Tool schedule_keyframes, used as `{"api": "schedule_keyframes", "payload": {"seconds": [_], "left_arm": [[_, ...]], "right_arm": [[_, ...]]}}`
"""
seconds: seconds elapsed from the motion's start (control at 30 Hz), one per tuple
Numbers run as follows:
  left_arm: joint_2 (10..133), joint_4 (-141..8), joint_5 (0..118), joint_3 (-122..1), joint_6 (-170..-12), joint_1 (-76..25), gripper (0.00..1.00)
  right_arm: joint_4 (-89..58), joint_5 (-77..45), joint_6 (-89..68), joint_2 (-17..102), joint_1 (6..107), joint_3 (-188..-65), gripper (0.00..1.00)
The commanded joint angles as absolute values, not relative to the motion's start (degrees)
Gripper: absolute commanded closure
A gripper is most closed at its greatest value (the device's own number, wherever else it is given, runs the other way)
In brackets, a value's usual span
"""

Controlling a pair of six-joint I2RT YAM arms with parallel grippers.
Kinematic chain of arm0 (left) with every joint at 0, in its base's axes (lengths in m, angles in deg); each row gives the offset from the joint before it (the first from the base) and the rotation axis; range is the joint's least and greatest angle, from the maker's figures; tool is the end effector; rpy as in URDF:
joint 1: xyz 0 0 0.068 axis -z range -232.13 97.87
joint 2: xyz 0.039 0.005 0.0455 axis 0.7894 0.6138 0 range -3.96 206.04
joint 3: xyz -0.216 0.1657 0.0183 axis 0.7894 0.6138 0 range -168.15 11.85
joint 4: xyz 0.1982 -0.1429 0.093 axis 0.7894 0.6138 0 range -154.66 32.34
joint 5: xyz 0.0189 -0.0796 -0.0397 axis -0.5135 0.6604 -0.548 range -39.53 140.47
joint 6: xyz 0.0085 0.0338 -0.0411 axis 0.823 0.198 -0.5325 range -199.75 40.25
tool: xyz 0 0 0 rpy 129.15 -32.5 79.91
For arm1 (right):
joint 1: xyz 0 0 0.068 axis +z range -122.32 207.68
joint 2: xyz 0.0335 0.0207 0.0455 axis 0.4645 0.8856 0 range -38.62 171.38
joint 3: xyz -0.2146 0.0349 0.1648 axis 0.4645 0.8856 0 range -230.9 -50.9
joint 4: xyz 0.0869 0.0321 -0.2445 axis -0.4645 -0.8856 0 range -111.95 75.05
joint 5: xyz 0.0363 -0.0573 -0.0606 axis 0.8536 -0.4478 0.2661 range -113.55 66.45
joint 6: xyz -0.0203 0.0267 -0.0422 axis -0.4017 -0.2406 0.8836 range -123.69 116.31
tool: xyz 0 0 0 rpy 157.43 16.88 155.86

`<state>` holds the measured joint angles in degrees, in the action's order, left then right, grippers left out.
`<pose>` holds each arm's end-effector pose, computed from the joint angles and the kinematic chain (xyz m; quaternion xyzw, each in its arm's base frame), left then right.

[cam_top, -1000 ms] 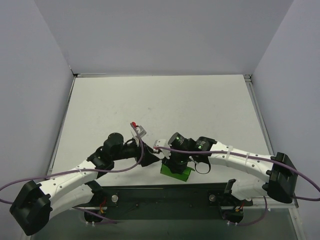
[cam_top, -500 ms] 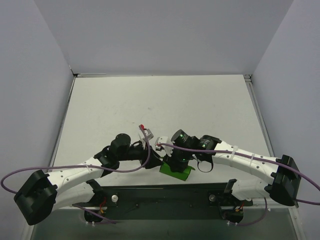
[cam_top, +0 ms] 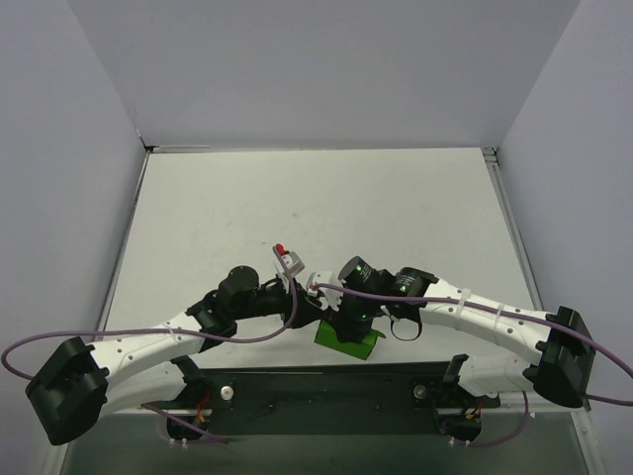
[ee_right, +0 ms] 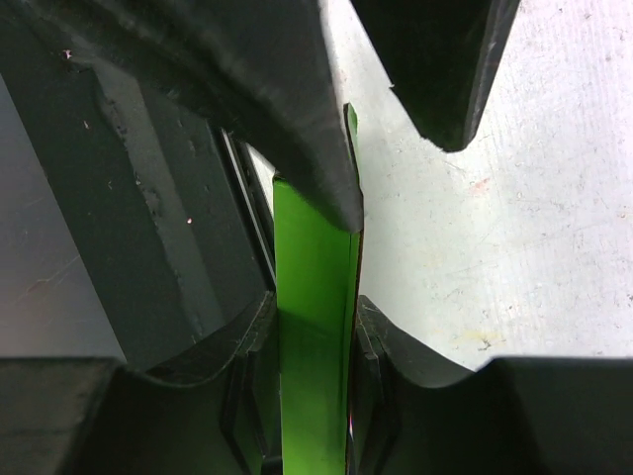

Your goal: Fold the paper box

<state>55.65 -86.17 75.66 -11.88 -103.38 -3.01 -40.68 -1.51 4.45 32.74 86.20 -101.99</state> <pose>0.1344 -0.1786 0.2199 0.3005 0.7225 -0.4937 0.3795 0.1247 0.2293 0.2581 -0.5599 0.7210 0.3169 0.2573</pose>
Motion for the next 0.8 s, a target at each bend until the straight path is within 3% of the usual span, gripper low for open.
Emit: {"api": "schedule_keyframes", "payload": {"seconds": [0.0, 0.2, 0.57, 0.77], "left_arm": [[52.64, -89.62, 72.88, -13.37, -102.77, -2.56, 0.59], [53.51, -87.51, 73.84, -13.82, -102.77, -1.95, 0.67], [52.37, -85.49, 73.23, -13.73, -102.51, -1.51, 0.68], [52.37, -85.14, 73.14, -13.90, -102.51, -1.25, 0.79]], "right_arm": [[-42.19, 0.00, 4.39, 32.05, 86.04, -103.81, 0.95], [-42.28, -0.35, 4.48, 31.96, 86.04, -103.81, 0.96], [-42.28, -0.53, 4.39, 31.87, 86.04, -103.81, 0.96], [-42.10, -1.66, 4.48, 31.70, 86.13, -103.81, 0.96]]}}
